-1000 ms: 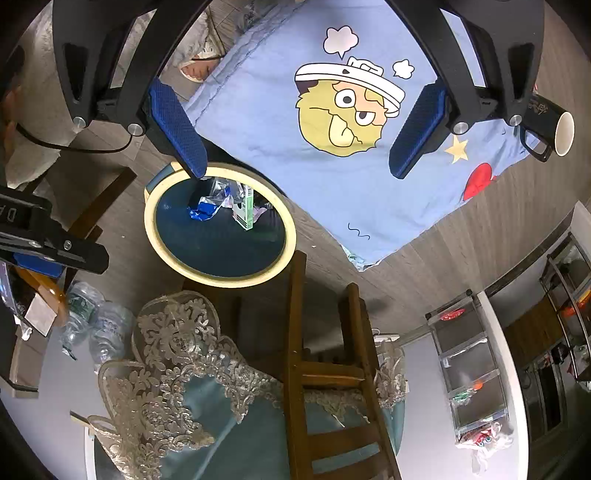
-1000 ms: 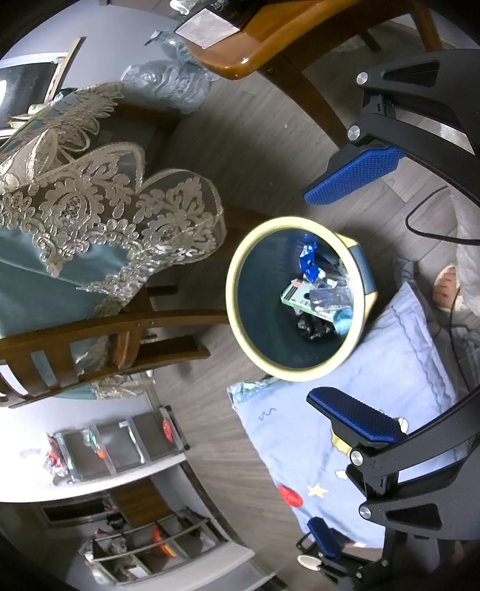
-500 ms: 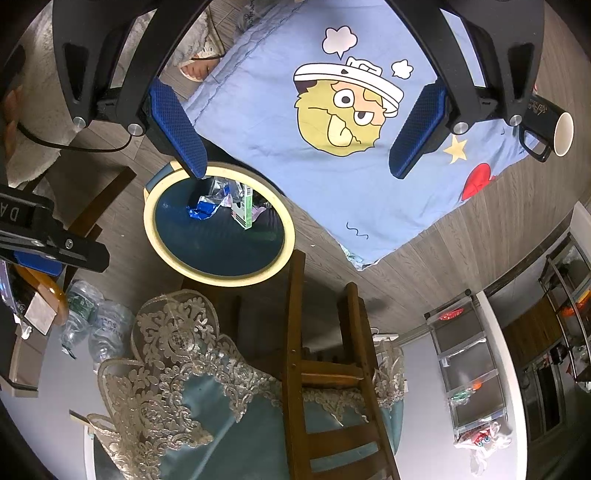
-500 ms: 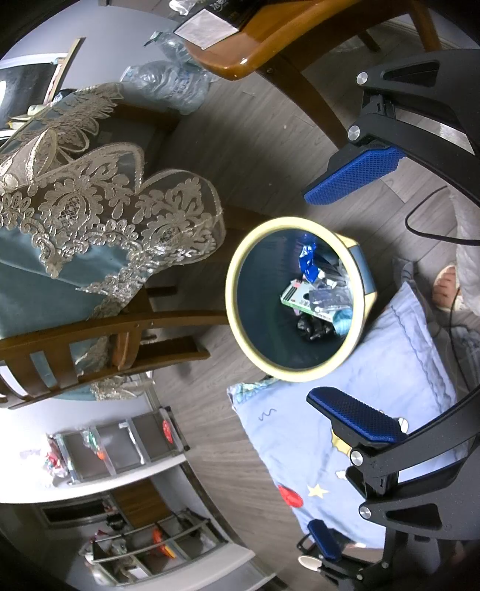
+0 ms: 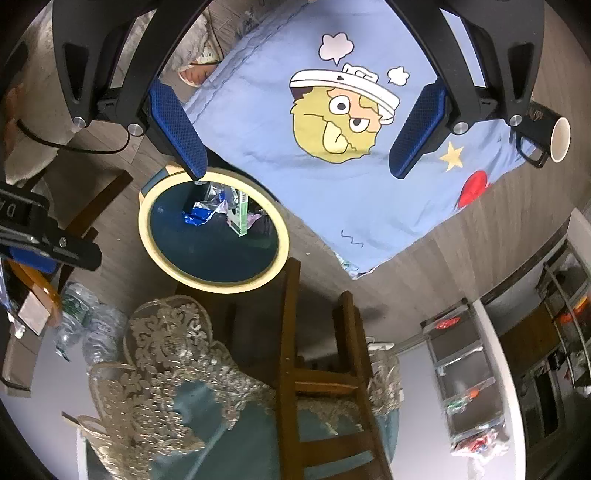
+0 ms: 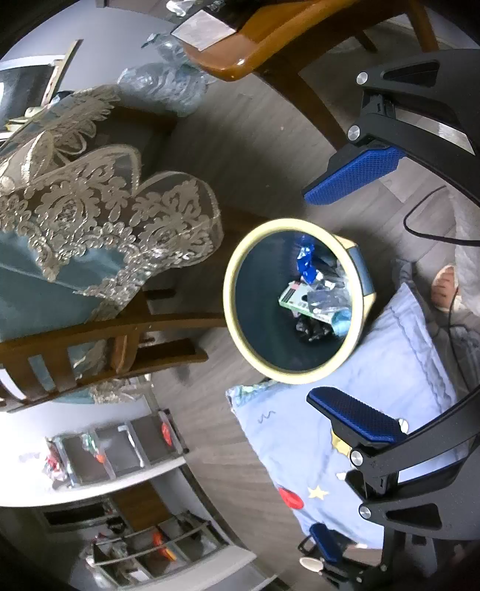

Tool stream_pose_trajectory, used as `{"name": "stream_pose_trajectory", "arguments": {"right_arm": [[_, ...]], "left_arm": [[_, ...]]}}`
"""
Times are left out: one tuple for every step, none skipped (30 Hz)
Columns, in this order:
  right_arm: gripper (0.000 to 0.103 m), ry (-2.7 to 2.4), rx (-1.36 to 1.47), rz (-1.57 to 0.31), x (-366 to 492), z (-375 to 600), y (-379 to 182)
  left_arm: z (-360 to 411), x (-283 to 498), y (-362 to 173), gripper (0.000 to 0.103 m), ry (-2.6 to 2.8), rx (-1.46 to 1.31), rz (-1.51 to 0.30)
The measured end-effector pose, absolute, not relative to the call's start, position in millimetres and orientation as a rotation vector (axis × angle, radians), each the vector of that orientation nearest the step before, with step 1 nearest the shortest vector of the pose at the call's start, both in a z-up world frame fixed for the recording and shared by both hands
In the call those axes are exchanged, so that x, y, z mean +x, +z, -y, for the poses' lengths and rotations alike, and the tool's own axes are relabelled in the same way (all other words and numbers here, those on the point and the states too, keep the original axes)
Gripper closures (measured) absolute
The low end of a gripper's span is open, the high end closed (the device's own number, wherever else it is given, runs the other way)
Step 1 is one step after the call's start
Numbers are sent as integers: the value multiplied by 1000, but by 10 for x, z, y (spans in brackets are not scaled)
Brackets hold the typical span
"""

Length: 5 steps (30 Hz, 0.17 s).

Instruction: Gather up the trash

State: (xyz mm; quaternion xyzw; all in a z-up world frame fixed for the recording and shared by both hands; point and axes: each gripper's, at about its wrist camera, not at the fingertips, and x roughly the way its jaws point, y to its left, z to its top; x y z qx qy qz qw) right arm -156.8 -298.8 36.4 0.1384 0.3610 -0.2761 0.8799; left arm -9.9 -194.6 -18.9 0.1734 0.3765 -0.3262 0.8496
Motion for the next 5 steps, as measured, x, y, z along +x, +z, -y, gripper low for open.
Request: {"name": "stream_pose_trajectory", "arguments": {"right_arm": [[5, -582, 296, -762, -1555, 2997, 346], [5, -589, 309, -775, -1538, 3014, 322], [5, -600, 342, -802, -1499, 3052, 255], [5, -611, 370, -829, -1451, 3087, 190], [5, -634, 401, -872, -1378, 3127, 87]], "left_arm": [[1912, -77, -160, 6, -668, 356, -793], [1870, -55, -124, 6, -649, 345, -789], [1832, -33, -91, 6, -634, 334, -783], [1752, -2, -19, 6, -605, 311, -771], [1669, 23, 55, 6, -575, 287, -754]]}}
